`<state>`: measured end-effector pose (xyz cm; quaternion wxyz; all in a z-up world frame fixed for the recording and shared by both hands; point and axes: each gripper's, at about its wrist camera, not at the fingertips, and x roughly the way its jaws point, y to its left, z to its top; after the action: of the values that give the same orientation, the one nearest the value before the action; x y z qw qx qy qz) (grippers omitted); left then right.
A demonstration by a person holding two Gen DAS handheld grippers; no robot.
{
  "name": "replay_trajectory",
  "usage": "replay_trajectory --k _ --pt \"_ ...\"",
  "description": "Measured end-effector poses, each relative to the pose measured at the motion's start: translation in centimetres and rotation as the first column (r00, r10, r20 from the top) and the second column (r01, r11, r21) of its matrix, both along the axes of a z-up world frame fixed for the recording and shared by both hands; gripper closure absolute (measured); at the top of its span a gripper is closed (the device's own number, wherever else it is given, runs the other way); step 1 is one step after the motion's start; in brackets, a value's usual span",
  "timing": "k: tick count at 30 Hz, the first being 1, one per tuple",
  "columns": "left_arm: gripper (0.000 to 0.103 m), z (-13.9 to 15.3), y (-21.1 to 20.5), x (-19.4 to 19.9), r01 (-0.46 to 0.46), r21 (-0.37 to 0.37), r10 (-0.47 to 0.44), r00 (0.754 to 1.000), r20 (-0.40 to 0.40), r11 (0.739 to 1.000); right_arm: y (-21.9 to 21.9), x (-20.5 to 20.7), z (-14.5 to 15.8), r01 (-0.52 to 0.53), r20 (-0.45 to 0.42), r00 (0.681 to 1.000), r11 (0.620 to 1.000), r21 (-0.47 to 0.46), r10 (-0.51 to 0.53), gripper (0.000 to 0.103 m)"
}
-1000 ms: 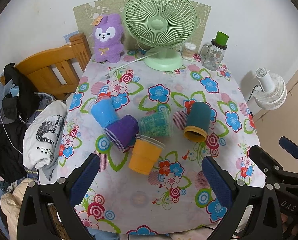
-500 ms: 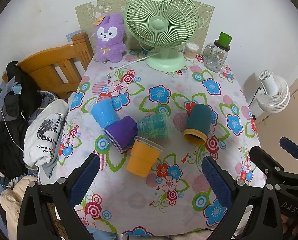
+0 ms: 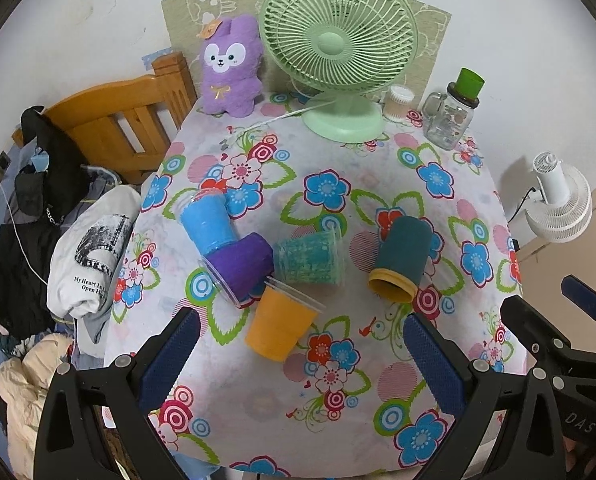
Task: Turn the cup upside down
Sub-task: 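Move the left gripper to the blue cup and close on it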
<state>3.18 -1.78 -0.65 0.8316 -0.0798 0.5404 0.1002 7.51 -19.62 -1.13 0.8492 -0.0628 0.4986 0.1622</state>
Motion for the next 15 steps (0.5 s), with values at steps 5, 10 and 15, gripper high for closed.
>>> replay_trajectory --k 5,10,15 --pt "0.001 -0.3 1.4 1.4 0.0 0.014 0.0 1.0 -0.012 1.0 2.0 1.5 -0.4 0.003 -0.002 1.0 1.0 0.001 -0.003 0.0" --pt "0.001 -0.6 3.9 2.8 -0.008 0.016 0.009 1.0 -0.028 1.0 4.5 3.0 -0.9 0.003 -0.023 1.0 1.0 0.018 -0.003 0.0" --pt "0.001 -1.9 6.4 4.2 -0.013 -0.005 0.013 0.999 -0.049 1.0 7.2 4.5 -2.0 -0.001 -0.04 0.999 1.0 -0.008 0.001 0.0"
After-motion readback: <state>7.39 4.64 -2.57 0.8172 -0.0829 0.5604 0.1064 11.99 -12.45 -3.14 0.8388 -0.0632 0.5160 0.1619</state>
